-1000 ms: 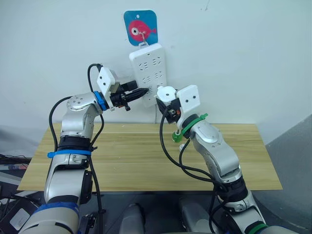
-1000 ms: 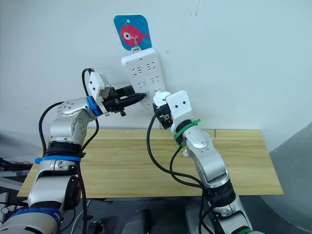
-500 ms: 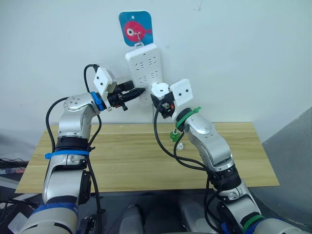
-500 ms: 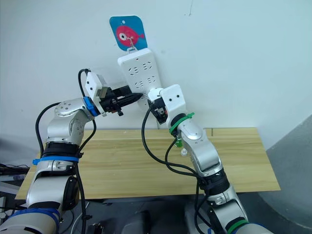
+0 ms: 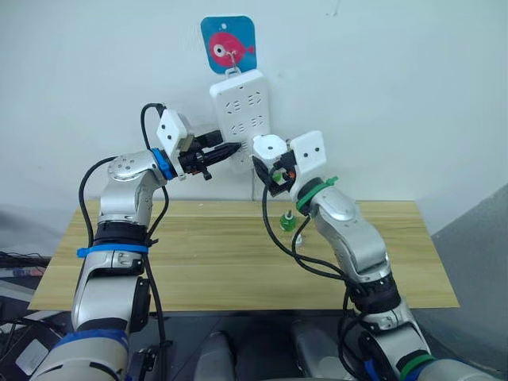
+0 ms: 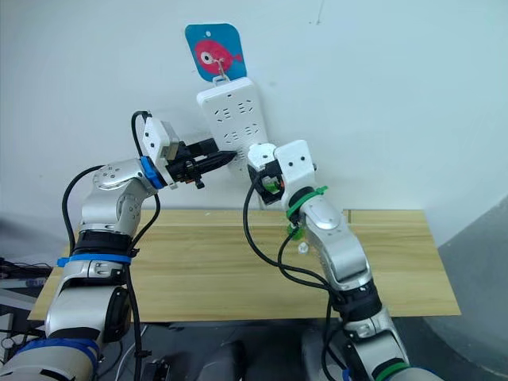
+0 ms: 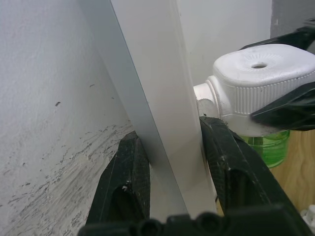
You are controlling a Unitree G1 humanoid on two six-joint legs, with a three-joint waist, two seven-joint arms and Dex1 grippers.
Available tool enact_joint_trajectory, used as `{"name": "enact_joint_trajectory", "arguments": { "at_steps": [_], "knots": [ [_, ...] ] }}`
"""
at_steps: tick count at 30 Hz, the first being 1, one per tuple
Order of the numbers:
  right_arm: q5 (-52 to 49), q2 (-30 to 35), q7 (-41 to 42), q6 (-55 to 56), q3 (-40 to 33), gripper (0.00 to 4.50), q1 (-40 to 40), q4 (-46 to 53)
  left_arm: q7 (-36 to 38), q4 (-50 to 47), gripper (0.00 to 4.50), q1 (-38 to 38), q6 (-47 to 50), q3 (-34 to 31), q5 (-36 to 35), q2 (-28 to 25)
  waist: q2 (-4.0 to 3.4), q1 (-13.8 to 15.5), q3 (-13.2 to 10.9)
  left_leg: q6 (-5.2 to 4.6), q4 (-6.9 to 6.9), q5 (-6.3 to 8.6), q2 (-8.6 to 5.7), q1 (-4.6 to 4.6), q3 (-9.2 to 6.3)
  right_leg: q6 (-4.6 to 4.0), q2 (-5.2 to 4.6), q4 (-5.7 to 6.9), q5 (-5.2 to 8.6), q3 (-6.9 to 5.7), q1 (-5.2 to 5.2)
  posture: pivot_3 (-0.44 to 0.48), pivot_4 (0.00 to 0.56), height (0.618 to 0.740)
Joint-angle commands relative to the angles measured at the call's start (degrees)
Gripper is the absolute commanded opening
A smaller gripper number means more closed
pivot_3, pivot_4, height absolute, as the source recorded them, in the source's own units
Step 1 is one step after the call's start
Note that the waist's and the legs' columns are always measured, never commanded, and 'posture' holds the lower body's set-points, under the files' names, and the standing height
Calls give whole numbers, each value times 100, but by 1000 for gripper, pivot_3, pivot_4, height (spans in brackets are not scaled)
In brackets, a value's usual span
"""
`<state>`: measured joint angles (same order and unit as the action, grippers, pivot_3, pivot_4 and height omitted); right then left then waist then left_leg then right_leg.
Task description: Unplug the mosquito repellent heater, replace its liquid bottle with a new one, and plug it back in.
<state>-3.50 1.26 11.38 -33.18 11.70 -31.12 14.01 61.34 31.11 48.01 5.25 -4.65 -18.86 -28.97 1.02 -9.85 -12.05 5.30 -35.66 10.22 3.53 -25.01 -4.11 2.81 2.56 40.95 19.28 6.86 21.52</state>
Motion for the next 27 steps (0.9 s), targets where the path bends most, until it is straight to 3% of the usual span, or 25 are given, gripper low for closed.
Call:
{"name": "enact_joint_trajectory", "arguments": {
  "at_steps": [1, 4, 10, 14, 21, 24, 27],
  "knots": [
    [-132, 200, 219, -282, 38, 4500, 220, 849, -749, 300, 1367, 247, -338, -352, 212, -170, 0, 6, 0, 0, -1, 0, 1, 1, 1, 0, 0, 1, 0, 2, -1, -175, 165, 732],
    [-266, 354, 401, -546, 111, 4500, 378, 1232, -920, 508, 1367, 338, -424, -463, 169, -205, 0, 3, 0, 0, -3, 0, 2, 5, 7, 1, 2, 1, 0, 6, -2, -175, 165, 732],
    [-438, 471, 555, -869, 190, 4500, 543, 1596, -1266, 748, 3303, 392, -847, -535, 323, -402, 4, -1, -3, -1, 4, -1, 5, 3, 15, 1, 6, 6, 1, 15, 13, -165, 166, 732],
    [-512, 520, 629, -967, 255, 4500, 565, 1686, -1215, 548, 3303, 167, -838, -615, 319, -648, 4, -72, -3, -2, 1, -4, 14, 5, 19, -2, 12, 14, -1, 21, 18, -164, 165, 732],
    [-697, 794, 1093, -838, 489, 4500, 523, 1797, -1187, -680, 3303, -941, -445, -889, 151, -1272, 4, -251, -3, 10, 74, -13, 31, 13, 43, -8, 19, 18, -3, 38, 61, -146, 163, 732],
    [-721, 818, 1196, -722, 563, 3936, 461, 1717, -863, -1877, 3338, -1966, 179, -1120, -243, -1581, 4, -228, -3, 11, 88, -14, 38, 7, 40, -18, 22, 17, 3, 32, 71, -112, 162, 732],
    [-738, 822, 1297, -571, 638, 2859, 393, 1599, -574, -3287, 3338, -3082, 1030, -1429, -874, -1872, 8, -109, -4, 13, 99, -13, 21, 2, 50, -36, -1, 7, 7, 32, 70, -76, 162, 732]
  ]
}}
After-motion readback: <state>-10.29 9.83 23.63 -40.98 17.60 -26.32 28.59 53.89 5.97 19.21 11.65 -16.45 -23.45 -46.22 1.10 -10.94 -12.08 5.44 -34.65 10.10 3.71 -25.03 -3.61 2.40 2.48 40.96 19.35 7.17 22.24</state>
